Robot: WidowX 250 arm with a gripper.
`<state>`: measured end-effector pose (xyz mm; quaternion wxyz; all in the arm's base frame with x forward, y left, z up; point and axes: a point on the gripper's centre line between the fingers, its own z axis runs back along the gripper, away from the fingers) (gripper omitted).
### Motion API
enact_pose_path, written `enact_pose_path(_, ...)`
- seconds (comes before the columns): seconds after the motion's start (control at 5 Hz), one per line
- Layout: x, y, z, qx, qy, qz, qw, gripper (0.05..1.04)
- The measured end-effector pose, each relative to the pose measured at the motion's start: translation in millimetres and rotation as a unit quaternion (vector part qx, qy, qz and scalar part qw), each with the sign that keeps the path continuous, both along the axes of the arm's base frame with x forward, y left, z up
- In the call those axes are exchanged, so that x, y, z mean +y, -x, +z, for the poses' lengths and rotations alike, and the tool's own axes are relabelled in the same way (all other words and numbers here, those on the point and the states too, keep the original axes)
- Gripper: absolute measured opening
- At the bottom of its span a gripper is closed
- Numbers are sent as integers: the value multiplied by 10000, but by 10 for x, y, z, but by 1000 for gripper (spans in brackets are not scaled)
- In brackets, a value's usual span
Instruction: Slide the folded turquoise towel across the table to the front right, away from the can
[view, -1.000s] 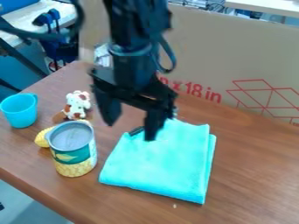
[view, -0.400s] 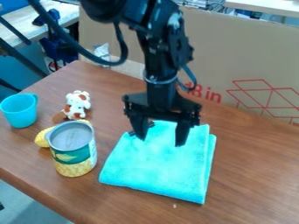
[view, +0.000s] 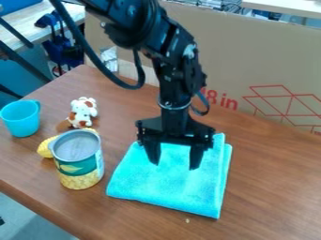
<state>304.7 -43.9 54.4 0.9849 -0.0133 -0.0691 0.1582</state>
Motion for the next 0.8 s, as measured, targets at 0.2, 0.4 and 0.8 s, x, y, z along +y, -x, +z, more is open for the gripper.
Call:
enact_pose_path(0.2, 62, 33, -136, 348, -343, -206, 9986, 1001)
enact_pose_path(0.4, 104, 71, -269, 431, -386, -273, 9980, 1001)
enact_pose_path(0.8, -151, 27, -399, 409, -321, -595, 9969, 1001)
